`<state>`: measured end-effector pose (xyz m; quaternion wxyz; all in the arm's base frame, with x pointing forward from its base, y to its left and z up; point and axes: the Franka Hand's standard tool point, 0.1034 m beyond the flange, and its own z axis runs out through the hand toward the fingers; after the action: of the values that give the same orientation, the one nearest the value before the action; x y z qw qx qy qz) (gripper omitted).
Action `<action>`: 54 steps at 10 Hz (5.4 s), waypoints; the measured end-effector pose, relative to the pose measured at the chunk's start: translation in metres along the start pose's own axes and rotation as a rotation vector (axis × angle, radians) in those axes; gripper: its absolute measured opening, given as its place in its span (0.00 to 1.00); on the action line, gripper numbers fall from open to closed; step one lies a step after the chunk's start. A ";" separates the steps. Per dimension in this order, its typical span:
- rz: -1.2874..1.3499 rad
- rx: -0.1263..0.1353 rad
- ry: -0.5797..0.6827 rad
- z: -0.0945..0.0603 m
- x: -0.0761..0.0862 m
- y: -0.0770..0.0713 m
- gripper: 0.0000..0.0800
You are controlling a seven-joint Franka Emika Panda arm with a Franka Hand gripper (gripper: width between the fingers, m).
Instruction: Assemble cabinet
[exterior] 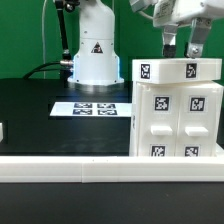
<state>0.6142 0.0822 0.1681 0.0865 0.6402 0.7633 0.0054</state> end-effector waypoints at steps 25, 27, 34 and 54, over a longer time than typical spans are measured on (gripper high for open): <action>1.279 -0.016 0.011 0.009 0.008 -0.003 0.70; 1.435 -0.012 0.014 0.009 0.009 -0.004 0.70; 2.122 0.016 0.126 0.011 0.007 -0.006 0.70; 3.526 0.228 -0.009 0.009 0.015 -0.013 0.70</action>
Offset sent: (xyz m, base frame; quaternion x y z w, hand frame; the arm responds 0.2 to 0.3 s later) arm 0.0058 0.0034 -0.0075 -0.0073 0.0064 0.0184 0.9998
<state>0.6006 0.0935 0.1561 0.0608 -0.6279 0.7752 -0.0339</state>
